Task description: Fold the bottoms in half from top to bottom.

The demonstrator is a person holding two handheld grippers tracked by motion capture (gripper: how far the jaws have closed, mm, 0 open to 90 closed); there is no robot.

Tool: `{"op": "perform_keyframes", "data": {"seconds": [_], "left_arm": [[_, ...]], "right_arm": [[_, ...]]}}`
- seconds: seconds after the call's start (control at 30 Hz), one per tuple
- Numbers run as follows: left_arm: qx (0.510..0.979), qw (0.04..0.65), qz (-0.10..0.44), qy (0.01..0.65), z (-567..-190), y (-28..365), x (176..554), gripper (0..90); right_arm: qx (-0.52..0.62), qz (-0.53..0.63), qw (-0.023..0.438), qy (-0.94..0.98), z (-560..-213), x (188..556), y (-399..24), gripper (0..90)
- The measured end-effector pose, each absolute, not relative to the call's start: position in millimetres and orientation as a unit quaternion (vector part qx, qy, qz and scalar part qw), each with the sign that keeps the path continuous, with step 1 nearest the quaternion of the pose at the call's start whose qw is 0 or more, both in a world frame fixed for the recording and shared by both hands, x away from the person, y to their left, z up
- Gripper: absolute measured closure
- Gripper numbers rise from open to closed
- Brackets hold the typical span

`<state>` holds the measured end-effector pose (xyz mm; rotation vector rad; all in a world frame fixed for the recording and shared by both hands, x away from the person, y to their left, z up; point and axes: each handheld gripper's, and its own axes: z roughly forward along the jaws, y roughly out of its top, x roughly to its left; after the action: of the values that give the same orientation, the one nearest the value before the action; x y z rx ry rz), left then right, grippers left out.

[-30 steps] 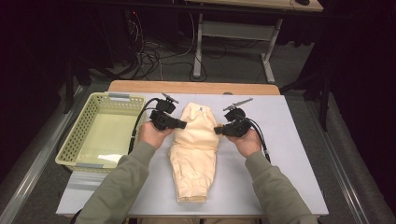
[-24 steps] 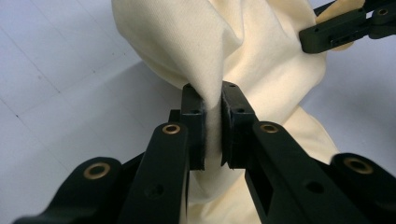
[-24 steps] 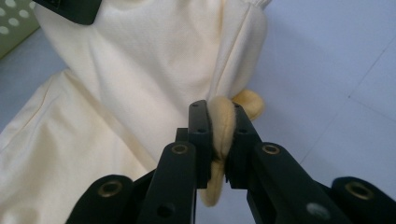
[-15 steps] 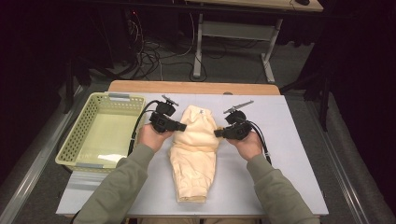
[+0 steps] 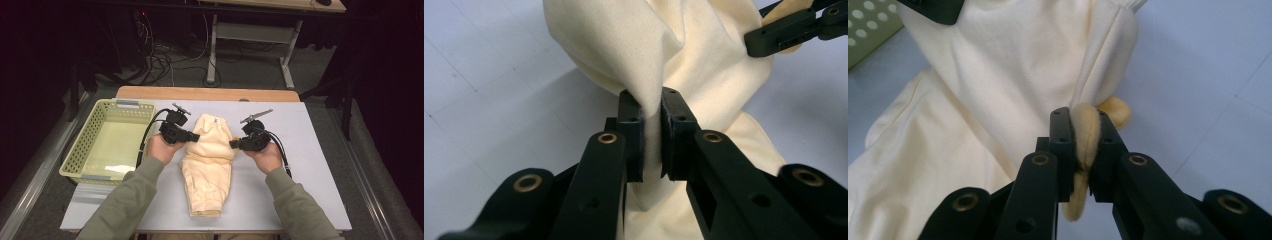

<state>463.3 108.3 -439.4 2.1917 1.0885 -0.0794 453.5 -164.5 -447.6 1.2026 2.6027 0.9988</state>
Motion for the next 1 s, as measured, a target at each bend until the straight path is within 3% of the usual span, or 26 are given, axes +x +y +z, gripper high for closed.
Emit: {"op": "perform_keyframes", "data": {"seconds": [1.0], "left_arm": [[0.842, 0.353, -0.030, 0.407, -437.9, 112.2, 446.5, 79.4]], "right_arm": [[0.383, 0.340, 0.048, 0.858, -445.1, 441.2, -167.3, 83.6]]}}
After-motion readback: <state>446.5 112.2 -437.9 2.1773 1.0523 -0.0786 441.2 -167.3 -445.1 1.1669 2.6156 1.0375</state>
